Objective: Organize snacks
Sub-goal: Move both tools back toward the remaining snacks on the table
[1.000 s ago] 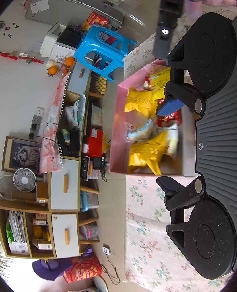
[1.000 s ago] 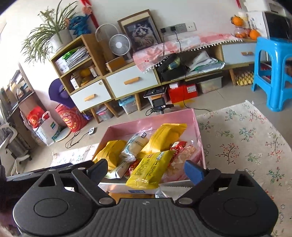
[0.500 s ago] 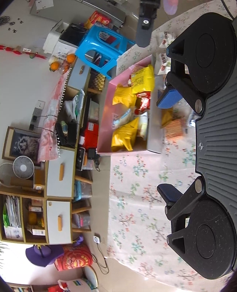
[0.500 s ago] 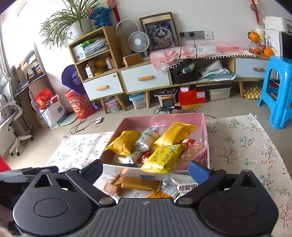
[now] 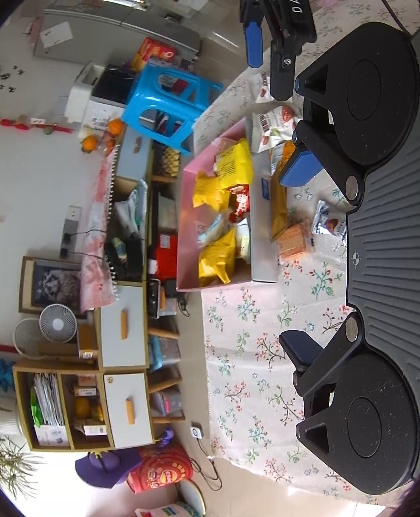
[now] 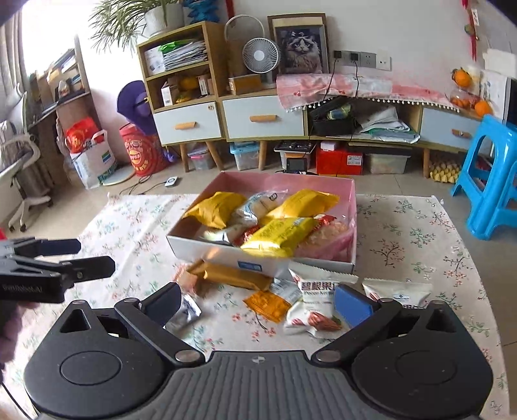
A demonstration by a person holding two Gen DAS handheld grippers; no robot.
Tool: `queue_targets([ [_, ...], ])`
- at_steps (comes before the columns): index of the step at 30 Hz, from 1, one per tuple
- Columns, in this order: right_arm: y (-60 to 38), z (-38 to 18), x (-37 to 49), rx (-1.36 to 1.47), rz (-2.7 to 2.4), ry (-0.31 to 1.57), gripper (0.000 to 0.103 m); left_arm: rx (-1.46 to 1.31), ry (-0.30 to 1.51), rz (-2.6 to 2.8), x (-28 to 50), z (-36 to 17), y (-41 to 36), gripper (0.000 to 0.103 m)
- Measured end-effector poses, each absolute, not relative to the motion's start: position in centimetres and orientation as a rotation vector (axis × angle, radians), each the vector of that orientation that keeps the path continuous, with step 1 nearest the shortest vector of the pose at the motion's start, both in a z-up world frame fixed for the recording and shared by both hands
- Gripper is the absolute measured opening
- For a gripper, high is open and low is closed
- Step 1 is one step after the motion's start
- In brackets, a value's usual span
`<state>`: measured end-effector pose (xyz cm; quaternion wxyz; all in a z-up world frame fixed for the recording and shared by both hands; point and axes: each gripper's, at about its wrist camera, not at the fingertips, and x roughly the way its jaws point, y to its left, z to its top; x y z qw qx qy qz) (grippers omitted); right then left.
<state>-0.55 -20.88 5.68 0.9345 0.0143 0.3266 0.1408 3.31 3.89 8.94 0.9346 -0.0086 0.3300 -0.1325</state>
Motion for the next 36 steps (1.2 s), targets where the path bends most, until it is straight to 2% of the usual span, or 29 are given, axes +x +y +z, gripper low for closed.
queue_targets([
  [12,-22.7,4.9,-1.4,0.012,0.26,0.641,0.093,0.031,0.71,-0.308,2.6,7.7,2.0,0.097],
  [19,-24.3,2.5,-1.9,-0.017,0.263,0.644,0.093,0.066,0.686,-0.348,1.6,7.4,0.4,0.097],
  [25,-25.0,-0.2,-1.8,-0.089,0.229,0.628,0.093,0.129,0.708,-0.384,1.2,5.1,-0.8,0.097],
  [36,-27.7,-1.5,-0.3,-0.108,0.17,0.633,0.093,0.163,0.749,-0.382,2.4,0.7,-1.3,0.097],
])
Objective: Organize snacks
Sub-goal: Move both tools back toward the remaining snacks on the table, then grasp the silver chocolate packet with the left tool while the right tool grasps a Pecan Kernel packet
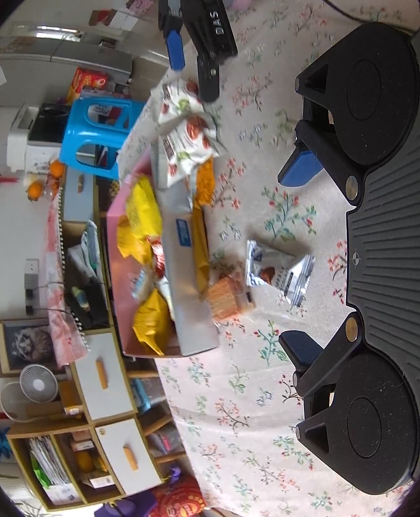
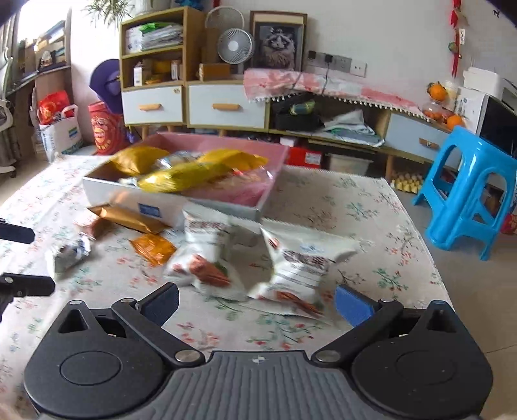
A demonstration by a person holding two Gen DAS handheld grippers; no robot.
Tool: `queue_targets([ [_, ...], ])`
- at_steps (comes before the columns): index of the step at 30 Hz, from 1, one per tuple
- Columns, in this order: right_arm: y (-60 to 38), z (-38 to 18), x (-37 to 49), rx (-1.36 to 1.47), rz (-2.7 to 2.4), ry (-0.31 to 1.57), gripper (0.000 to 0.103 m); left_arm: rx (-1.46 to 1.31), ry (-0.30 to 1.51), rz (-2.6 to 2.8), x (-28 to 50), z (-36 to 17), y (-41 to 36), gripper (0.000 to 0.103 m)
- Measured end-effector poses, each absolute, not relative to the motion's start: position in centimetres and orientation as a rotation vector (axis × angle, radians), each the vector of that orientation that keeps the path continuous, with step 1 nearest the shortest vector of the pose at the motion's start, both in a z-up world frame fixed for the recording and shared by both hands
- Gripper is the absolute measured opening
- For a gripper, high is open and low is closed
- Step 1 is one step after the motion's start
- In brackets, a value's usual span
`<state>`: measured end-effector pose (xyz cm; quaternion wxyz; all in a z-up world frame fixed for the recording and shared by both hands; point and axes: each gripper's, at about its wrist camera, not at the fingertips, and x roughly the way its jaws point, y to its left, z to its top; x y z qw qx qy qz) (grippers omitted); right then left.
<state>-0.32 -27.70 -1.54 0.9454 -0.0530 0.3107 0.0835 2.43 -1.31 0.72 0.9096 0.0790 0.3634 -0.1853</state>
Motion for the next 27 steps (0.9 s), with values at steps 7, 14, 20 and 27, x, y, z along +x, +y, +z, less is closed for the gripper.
queue_targets([
  [7,-30.5,-2.7,1.1,-0.004,0.128,0.639,0.093,0.105,0.782,-0.361,3.7,-1.1,-0.8,0.097],
  [14,-31.6,-2.9,2.2,0.084,0.098,0.62,0.088,0.071,0.767,-0.362,4.1,-1.1,-0.5,0.091],
  [20,-31.0,-3.1,3.6,0.127,0.097,0.631,0.076,0.054,0.754,-0.355,4.7,-0.8,-0.5,0.063],
  [27,-30.5,-3.6,4.9,0.152,0.062,0.669,0.054,0.06,0.747,-0.33,4.9,-0.7,-0.1,0.041],
])
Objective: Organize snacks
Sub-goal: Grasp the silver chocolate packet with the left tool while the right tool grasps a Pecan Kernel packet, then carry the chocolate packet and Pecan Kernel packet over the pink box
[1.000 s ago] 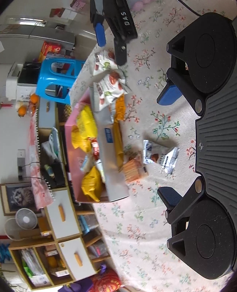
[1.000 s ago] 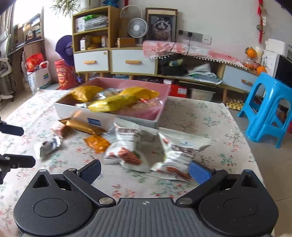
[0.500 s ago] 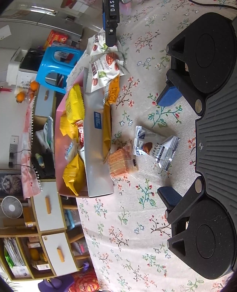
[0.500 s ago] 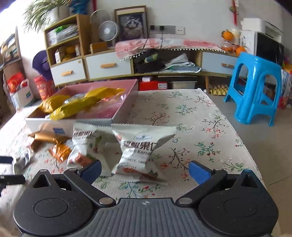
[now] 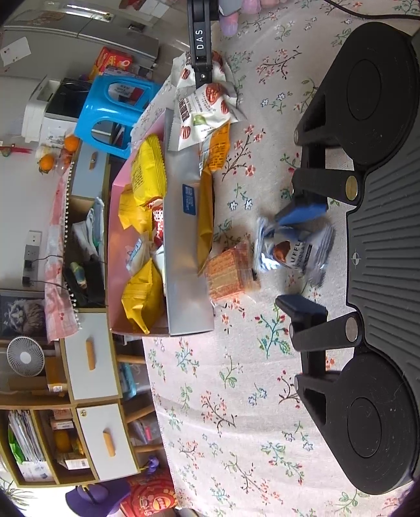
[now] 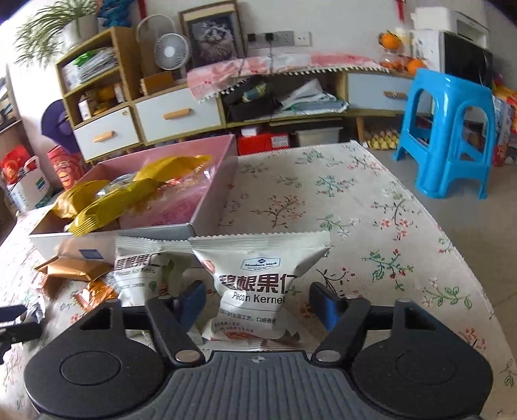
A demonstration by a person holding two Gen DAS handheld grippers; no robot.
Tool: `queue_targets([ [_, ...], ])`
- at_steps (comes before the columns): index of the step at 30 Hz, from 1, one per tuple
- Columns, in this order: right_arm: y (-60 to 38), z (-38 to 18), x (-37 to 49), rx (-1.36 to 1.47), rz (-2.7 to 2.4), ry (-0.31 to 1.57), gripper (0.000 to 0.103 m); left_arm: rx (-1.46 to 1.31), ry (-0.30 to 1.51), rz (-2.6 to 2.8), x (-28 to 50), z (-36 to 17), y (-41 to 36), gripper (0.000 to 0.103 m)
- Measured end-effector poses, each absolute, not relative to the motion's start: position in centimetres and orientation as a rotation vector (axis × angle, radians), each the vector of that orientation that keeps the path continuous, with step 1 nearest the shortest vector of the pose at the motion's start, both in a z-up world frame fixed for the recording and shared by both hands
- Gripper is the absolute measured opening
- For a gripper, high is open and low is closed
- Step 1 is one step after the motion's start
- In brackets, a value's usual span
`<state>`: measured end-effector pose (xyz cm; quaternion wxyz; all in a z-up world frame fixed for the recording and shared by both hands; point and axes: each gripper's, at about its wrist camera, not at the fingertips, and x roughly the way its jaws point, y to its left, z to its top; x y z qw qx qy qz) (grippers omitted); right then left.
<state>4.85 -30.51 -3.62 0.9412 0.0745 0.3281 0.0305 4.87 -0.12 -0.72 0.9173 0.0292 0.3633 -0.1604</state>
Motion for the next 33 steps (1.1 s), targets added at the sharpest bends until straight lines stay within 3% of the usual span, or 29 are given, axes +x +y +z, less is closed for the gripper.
queue_targets([
  [7,-30.6,-3.4,5.1,0.161,0.052,0.684,0.029,0.067,0.75,-0.298,5.0,-0.7,0.1,0.026],
  [16,-31.2,-2.7,5.2,0.204,0.055,0.697,0.025,0.029,0.77,-0.285,5.1,-0.4,0.4,0.02],
  [33,-32.1,1.4,5.3,0.362,0.026,0.598,0.025,-0.066,0.768,-0.295,4.6,1.9,1.8,0.019],
])
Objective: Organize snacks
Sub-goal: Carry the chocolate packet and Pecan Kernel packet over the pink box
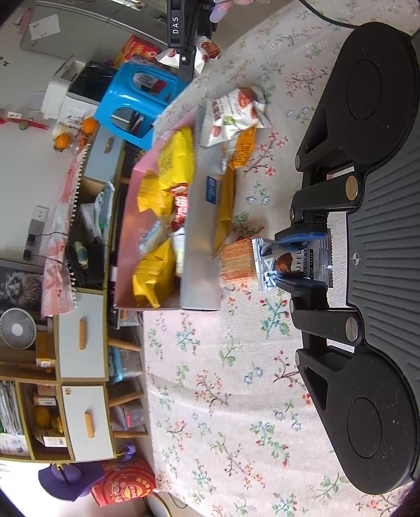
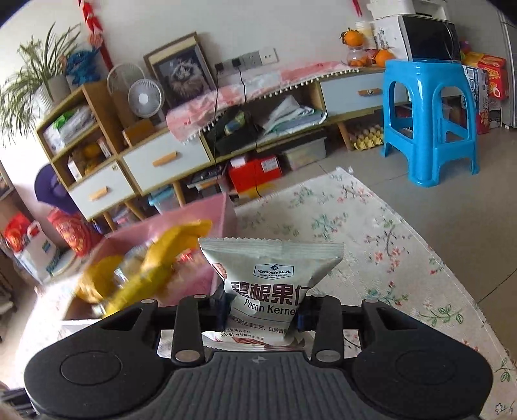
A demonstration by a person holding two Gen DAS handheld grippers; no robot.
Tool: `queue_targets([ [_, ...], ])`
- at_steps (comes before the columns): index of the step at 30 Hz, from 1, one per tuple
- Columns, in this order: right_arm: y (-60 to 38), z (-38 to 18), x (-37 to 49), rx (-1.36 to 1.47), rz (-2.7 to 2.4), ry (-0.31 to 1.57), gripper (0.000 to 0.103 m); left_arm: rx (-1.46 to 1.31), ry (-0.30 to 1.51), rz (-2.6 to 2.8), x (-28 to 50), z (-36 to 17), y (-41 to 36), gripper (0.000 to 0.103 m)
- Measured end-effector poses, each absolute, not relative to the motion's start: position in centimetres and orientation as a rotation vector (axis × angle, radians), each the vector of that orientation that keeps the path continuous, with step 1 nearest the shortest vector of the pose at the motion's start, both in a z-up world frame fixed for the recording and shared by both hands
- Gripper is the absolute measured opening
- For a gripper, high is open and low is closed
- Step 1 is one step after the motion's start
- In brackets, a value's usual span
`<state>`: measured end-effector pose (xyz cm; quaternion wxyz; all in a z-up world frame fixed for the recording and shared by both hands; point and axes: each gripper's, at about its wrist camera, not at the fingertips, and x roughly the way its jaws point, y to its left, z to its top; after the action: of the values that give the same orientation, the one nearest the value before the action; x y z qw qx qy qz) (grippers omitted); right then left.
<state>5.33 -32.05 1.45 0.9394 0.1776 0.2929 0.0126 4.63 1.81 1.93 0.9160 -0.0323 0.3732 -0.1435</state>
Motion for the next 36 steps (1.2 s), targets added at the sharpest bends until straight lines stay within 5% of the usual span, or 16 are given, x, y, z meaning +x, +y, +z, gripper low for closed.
queue_targets([
  [36,-24.8,5.1,9.6,0.498,0.145,0.572,0.025,-0.118,0.661,-0.26,12.0,7.9,0.6,0.019],
])
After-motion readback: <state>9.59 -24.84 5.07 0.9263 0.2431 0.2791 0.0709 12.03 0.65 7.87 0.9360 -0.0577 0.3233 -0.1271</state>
